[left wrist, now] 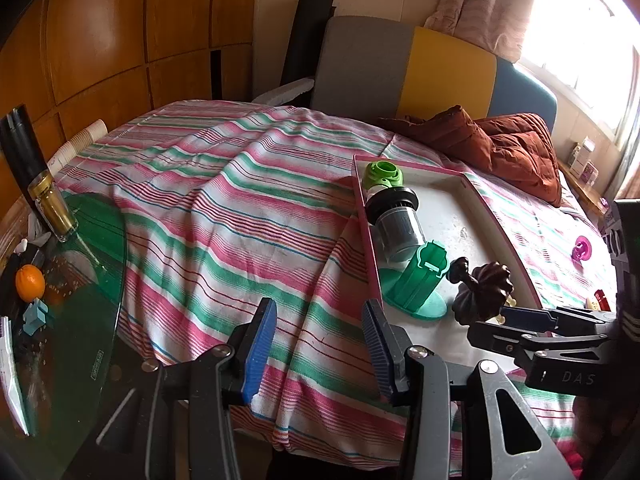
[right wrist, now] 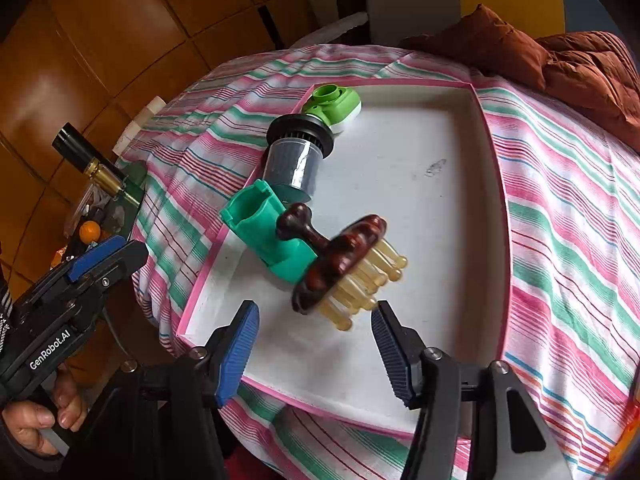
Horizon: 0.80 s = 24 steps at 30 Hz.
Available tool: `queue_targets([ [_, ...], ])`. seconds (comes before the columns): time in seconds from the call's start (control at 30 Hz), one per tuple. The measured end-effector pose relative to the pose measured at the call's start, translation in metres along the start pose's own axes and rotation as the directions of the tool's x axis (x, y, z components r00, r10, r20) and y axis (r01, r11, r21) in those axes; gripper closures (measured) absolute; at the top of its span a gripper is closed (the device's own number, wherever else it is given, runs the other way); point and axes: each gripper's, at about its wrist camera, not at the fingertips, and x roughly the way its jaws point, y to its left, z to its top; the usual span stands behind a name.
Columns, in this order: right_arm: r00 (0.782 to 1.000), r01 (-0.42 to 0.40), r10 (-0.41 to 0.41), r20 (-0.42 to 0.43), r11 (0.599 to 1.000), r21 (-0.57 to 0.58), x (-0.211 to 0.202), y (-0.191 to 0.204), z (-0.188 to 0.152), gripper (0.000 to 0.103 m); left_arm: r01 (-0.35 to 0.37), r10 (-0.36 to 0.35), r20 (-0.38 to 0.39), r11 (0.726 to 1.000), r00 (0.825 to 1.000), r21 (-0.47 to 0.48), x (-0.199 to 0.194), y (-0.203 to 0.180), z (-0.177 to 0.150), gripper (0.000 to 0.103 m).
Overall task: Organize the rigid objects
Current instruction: 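Carry the brown comb over the tray with the right gripper, then lower the comb into the tray beside the teal stand, open the right gripper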
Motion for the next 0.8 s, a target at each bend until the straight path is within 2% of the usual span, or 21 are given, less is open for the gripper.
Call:
queue_targets([
  [0.37,1.0,0.013,-0.014,0.022,1.0,0.012,-0.012,-0.006,-0.006,0.044,-0.008,0.007,0.012,1.0,1.0,0.024,-0.006,-0.006,0.001,0.058],
  [0.6,0.996,0.043,-0.043,0.079,0.999,-0.01,-0.037,-0.01,-0.01,0.043,-0.015,0.013,0.036,0.999,0.999,0.047,-0.014,-0.011,0.004,0.058],
  [0.8,0.988,0.072,-0.075,0.137,0.997,0.032,-0.067,-0.033,-0.013,0.043,-0.015,0.011,0.054,0.997,0.998,0.077,-0.022,-0.02,0.006,0.058],
])
